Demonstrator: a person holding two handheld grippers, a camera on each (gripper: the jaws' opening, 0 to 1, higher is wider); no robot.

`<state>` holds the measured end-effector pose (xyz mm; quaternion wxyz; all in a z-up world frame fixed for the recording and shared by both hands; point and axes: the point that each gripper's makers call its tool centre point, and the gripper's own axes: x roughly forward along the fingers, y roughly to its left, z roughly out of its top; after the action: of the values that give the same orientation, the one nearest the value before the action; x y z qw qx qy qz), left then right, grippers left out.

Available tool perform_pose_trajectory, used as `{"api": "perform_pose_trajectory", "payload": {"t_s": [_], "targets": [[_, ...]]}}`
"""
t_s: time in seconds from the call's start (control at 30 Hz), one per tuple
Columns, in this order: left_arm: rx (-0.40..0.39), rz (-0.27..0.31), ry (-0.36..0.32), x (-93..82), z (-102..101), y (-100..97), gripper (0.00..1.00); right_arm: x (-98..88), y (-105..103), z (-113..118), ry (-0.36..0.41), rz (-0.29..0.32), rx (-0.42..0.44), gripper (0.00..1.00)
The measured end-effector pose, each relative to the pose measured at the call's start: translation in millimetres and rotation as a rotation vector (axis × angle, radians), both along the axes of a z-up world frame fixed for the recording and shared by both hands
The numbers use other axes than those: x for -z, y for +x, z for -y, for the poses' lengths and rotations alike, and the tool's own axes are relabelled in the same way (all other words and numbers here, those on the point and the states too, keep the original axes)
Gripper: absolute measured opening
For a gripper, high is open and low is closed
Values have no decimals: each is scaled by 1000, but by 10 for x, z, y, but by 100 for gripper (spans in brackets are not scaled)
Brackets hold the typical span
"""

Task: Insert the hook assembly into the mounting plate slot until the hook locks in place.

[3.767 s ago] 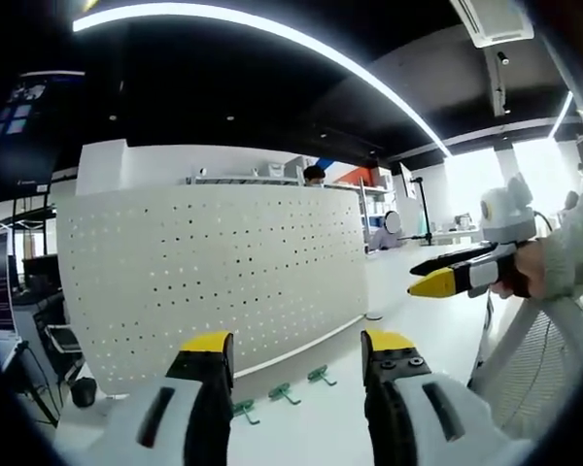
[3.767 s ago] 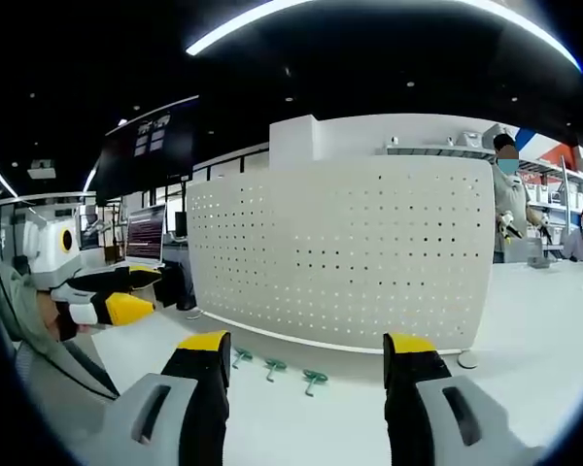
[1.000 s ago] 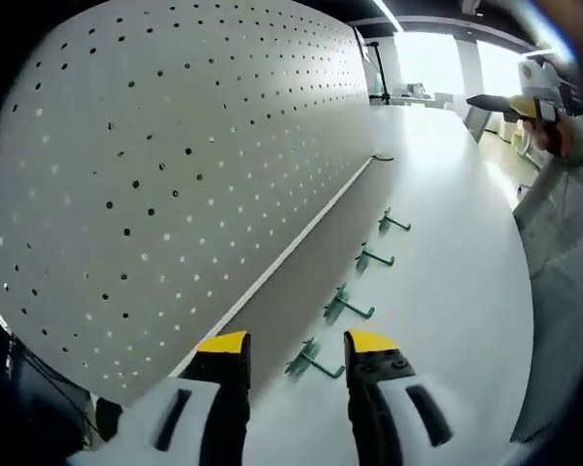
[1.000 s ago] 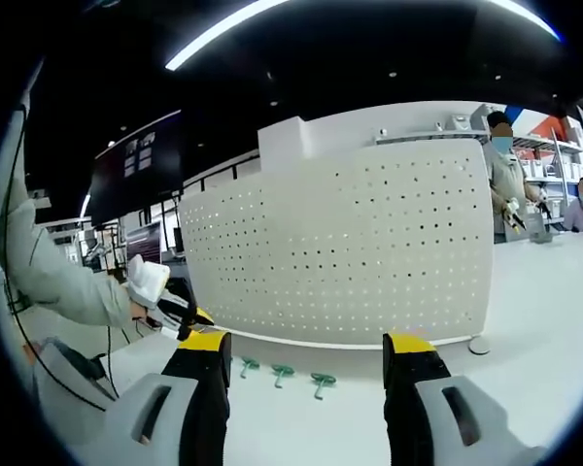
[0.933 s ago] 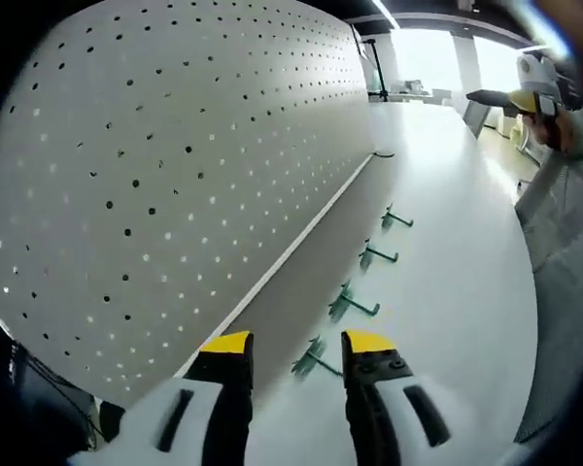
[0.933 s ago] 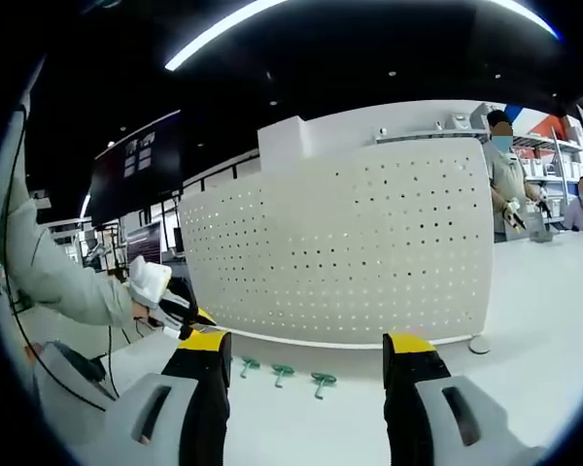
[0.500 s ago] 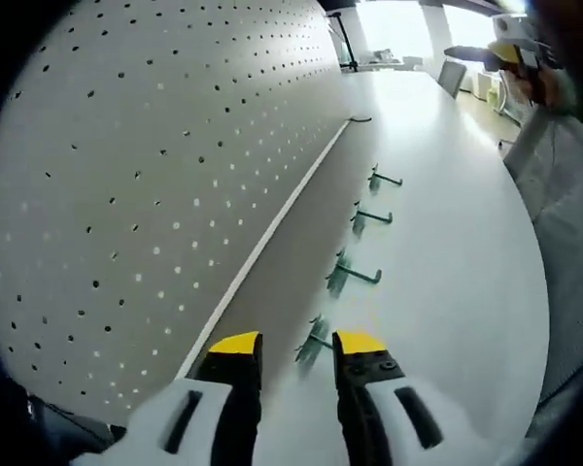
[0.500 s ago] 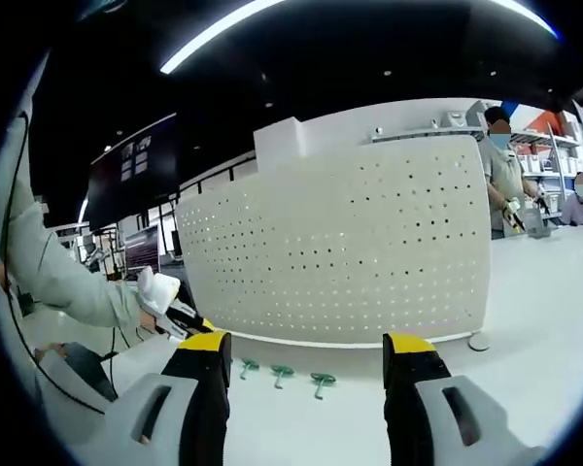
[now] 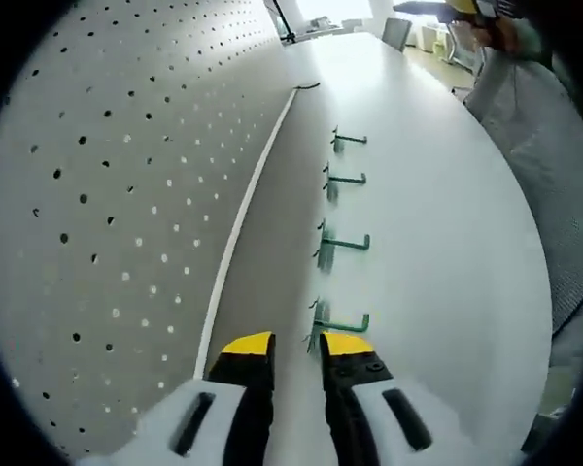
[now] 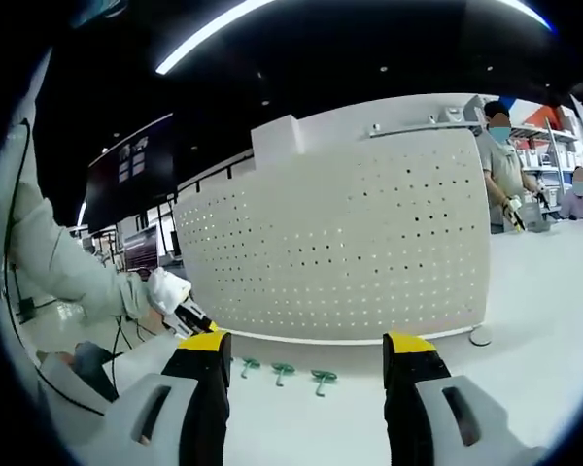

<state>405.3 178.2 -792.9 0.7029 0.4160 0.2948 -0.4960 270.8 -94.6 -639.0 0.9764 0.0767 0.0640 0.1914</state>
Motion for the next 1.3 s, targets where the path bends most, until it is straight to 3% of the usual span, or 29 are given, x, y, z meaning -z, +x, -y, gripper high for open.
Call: {"api": "perform_pose_trajectory", "payload": {"t_s": [0.1,0.43,0.7,1.3], "targets": [[22,-1,19,18,-4,26,17,8,1,7,2,-4,3,61],[81,-80,66,173,2,-4,15,13,4,29,6,-7,12,61],[114,-89,103,270,5,-23,14,32,9,37,7,-16,15,61],[72,-79,128,308,-20,36,4,43,18,64,16,-25,28,61]]}}
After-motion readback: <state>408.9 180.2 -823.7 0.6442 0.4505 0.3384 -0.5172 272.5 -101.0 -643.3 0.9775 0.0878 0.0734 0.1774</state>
